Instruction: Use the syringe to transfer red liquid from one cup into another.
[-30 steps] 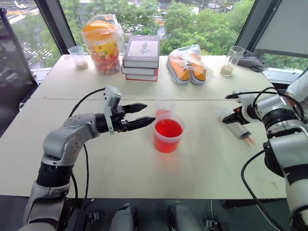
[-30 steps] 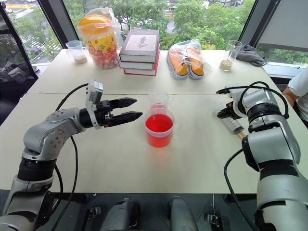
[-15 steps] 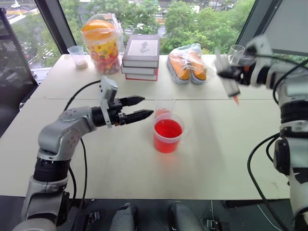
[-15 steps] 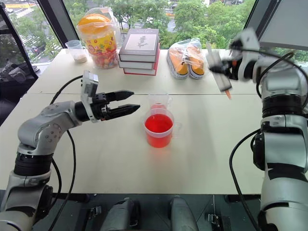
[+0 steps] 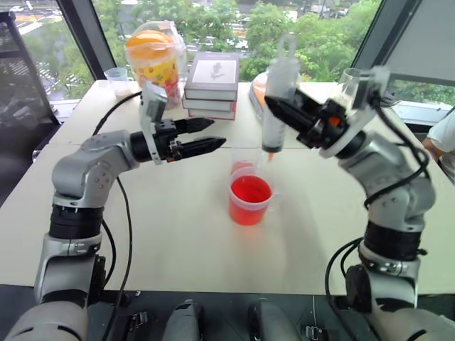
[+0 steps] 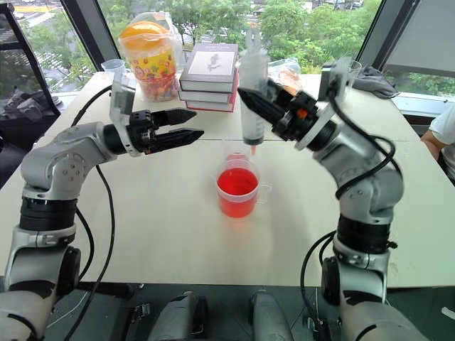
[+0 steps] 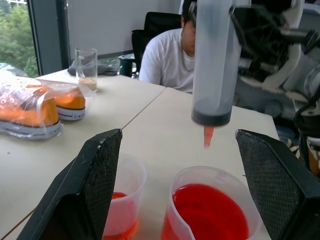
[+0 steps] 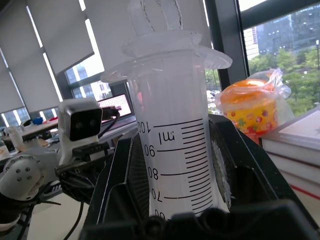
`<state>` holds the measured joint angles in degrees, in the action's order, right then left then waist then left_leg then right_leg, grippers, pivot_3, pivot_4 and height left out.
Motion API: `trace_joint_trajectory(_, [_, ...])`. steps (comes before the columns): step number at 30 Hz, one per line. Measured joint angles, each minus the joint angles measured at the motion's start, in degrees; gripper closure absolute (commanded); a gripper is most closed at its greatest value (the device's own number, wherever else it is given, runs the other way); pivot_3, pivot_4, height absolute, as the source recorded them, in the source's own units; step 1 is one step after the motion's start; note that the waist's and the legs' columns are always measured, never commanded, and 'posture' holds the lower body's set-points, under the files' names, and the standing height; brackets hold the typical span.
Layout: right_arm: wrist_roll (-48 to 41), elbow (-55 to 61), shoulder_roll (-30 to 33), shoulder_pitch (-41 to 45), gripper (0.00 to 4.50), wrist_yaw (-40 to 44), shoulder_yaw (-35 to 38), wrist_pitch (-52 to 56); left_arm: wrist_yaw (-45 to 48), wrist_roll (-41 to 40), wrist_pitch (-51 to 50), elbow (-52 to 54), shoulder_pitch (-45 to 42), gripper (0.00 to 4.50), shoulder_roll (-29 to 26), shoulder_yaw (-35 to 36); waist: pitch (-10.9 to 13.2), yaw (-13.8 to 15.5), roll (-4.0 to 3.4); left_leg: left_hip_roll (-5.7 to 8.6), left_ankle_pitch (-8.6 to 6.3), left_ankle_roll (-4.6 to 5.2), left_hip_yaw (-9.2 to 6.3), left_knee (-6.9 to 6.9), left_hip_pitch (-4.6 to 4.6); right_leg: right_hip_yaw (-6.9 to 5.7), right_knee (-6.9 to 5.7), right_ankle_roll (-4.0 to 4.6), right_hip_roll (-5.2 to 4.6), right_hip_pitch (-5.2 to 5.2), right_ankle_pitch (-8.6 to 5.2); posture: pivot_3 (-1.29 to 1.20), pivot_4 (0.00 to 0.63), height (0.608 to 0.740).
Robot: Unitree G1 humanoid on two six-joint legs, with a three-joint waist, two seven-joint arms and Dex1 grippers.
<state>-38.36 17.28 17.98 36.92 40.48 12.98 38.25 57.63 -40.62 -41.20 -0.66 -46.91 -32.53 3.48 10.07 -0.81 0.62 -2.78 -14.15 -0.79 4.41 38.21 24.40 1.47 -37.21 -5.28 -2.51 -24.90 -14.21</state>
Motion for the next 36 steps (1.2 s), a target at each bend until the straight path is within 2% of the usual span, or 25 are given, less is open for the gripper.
trace_joint_trajectory(9, [8.53, -4.65, -2.00, -10.01, 3.15, 1.69, -9.90, -14.40, 1.20, -1.13, -1.60, 0.82, -2.35, 0.75, 1.21, -0.41, 0.00, -0.12, 0.00, 0.00, 0.00, 0.00, -0.01, 0.01, -0.01, 0.01, 0.00, 0.00, 0.02, 0.01, 0.00, 0.00, 0.150, 0.740])
trace_joint_trajectory(15, [12.42, -8.03, -2.63, -11.27, 3.15, 1.76, -13.31, -19.90, 2.32, -2.56, -3.53, 2.23, -3.31, 0.75, 1.40, -0.67, 0.00, -0.16, 0.00, 0.00, 0.00, 0.00, -0.02, 0.01, -0.01, 0.01, -0.01, 0.00, 0.03, 0.00, 0.00, 0.00, 0.150, 0.740])
trace_joint_trajectory(29, [12.76, -7.84, -2.59, -12.07, 3.15, -0.38, -13.77, -20.10, 4.66, 0.50, -2.33, -0.85, -5.21, 0.75, 6.07, -5.94, 0.00, -0.12, 0.00, 0.00, 0.00, 0.00, -0.03, 0.01, -0.02, 0.02, -0.01, 0.01, 0.06, 0.01, -0.01, 0.00, 0.150, 0.740])
trace_joint_trajectory(35, [12.73, -7.42, -2.54, -12.09, 3.15, -1.20, -13.57, -19.81, 4.45, 1.59, -0.75, -4.32, -6.81, 0.75, 9.00, -5.97, 0.00, -0.01, 0.00, 0.00, 0.00, 0.00, -0.03, 0.01, -0.01, 0.02, 0.01, 0.01, 0.05, 0.01, -0.01, 0.00, 0.150, 0.740])
trace_joint_trajectory(36, [12.69, -7.29, -2.52, -12.09, 3.15, -1.30, -13.46, -19.81, 4.55, 1.38, -0.76, -4.65, -7.08, 1.27, 9.30, -5.90, 0.00, -0.01, 0.00, 0.00, 0.00, 0.00, -0.03, 0.01, -0.01, 0.02, 0.01, 0.01, 0.05, 0.01, -0.01, 0.00, 0.150, 0.740])
